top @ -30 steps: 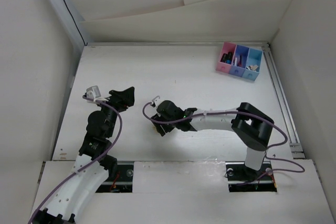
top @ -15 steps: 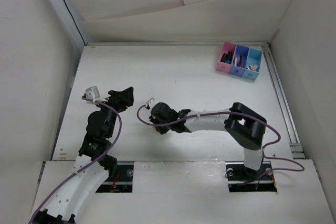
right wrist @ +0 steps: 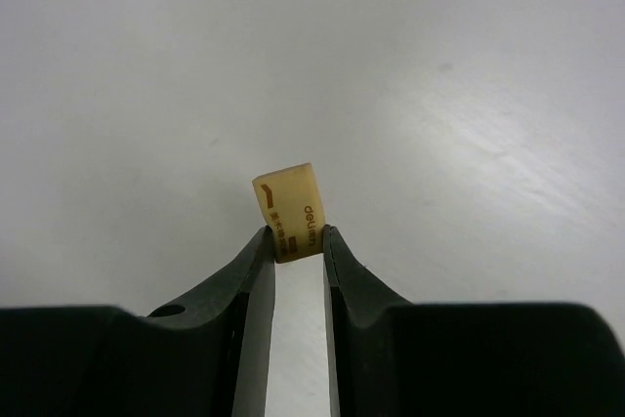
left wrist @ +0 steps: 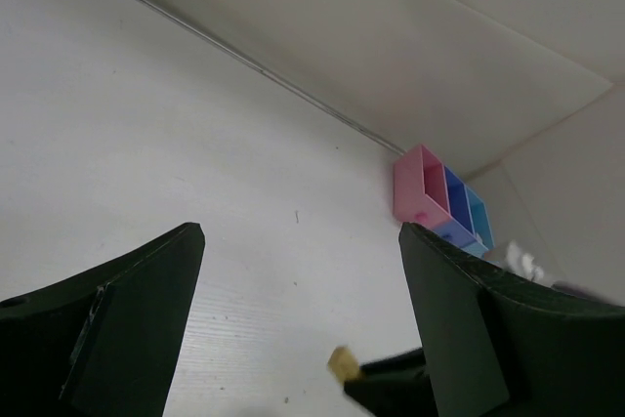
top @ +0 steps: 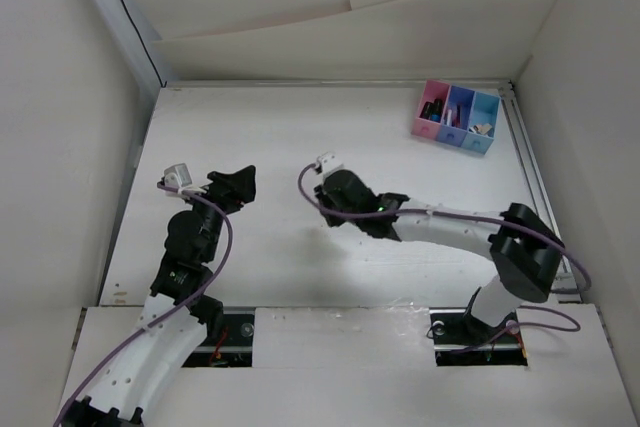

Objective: Sort the stationery into containers
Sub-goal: Place the stationery into the container

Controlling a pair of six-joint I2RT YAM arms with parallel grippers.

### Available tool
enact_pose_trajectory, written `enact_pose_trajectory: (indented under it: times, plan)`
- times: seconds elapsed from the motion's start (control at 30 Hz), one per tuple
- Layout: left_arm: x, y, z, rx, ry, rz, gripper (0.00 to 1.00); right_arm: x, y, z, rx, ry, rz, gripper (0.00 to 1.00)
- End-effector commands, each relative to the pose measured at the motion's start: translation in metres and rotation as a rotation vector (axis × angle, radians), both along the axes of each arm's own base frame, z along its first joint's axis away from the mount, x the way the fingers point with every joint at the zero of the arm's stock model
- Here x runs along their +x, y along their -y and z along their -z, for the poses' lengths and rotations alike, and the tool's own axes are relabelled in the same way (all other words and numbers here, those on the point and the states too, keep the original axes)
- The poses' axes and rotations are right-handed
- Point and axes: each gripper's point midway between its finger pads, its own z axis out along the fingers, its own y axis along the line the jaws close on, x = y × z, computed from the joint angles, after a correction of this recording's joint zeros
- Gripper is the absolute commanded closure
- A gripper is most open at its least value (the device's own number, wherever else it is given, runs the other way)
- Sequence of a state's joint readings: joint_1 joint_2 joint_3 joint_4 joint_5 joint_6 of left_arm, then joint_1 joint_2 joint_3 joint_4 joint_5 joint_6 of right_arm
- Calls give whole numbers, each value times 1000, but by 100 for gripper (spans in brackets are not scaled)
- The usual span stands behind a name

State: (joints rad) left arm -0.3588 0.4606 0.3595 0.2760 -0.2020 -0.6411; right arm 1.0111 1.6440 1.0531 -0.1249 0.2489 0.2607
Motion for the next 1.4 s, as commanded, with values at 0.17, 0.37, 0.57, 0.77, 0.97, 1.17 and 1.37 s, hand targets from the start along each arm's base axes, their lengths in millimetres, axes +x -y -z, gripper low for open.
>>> enact_pose_trajectory:
  times: [0.17, 0.37, 0.57, 0.77, 0.97, 1.17, 1.37]
  plan:
    - [10, 49, -11, 34, 28, 242, 21, 143, 171, -81, 118, 214, 703, 100]
    - [16, 64, -2, 66, -9, 313, 0, 219, 312, -102, 159, 285, 1153, 100]
    - [12, 60, -8, 78, 24, 302, 0, 265, 396, -96, 113, 283, 1345, 100]
    - [14, 54, -9, 76, 22, 267, 0, 286, 448, -67, 92, 226, 1430, 100]
    - [9, 50, -19, 58, 60, 253, 0, 288, 466, -51, 89, 182, 1442, 83]
    - [8, 50, -15, 60, 51, 254, 0, 284, 462, -79, 146, 222, 1429, 39]
    - [4, 47, -22, 43, 70, 244, 0, 272, 448, -122, 214, 272, 1385, 30]
